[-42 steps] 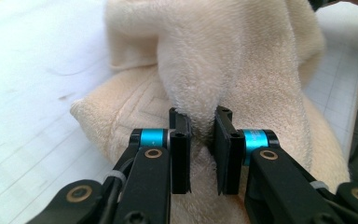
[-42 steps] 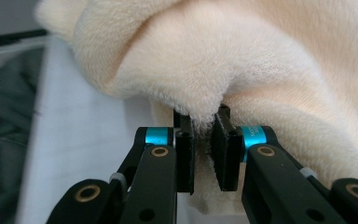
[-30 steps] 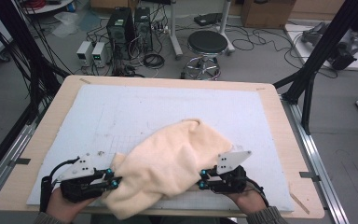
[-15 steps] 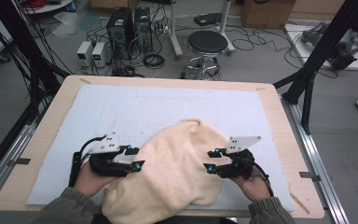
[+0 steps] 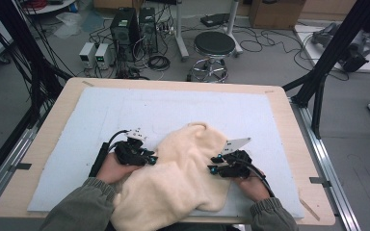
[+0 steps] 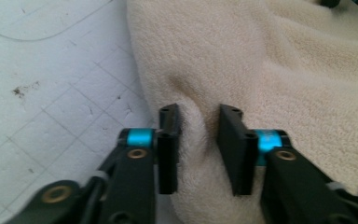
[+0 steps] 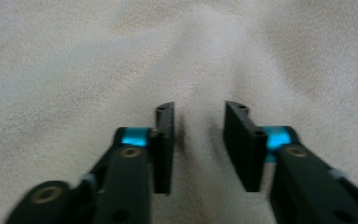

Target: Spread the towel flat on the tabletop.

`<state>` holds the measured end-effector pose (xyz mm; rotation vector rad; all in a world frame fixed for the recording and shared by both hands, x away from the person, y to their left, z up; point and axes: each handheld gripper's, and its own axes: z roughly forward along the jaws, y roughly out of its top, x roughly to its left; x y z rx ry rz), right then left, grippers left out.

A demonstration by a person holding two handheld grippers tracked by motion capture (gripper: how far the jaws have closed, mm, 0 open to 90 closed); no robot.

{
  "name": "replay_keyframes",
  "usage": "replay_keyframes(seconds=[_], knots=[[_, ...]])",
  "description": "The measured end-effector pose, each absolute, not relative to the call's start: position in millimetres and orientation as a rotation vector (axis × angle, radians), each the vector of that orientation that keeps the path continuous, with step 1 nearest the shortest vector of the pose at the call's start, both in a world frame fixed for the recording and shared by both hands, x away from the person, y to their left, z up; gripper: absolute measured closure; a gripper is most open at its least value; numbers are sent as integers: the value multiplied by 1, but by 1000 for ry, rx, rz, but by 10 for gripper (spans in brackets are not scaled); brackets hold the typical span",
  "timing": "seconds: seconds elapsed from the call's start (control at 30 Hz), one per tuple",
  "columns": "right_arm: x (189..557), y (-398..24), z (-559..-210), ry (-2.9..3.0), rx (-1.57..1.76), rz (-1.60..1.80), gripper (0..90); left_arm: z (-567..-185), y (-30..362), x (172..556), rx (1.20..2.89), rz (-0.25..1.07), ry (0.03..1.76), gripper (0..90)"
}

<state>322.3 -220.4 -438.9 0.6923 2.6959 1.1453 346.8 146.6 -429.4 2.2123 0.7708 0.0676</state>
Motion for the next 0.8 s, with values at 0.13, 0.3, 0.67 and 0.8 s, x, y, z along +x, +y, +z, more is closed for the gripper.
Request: replay_keyframes(seconds=[0.13, 0.3, 0.67, 0.8], knots=[[329, -216, -438, 2711, 667, 1156, 851, -425, 152, 346, 2201, 101, 814, 847], [344, -200, -417, 2631, 624, 1249, 853, -389, 184, 337, 2033, 282, 884, 853], [347, -180, -340, 2539, 436, 1431, 851, -320, 223, 309, 1919, 433, 855, 851], [322, -182, -356, 2647, 385, 1359, 849, -345, 218, 276, 1980, 337, 814, 849]])
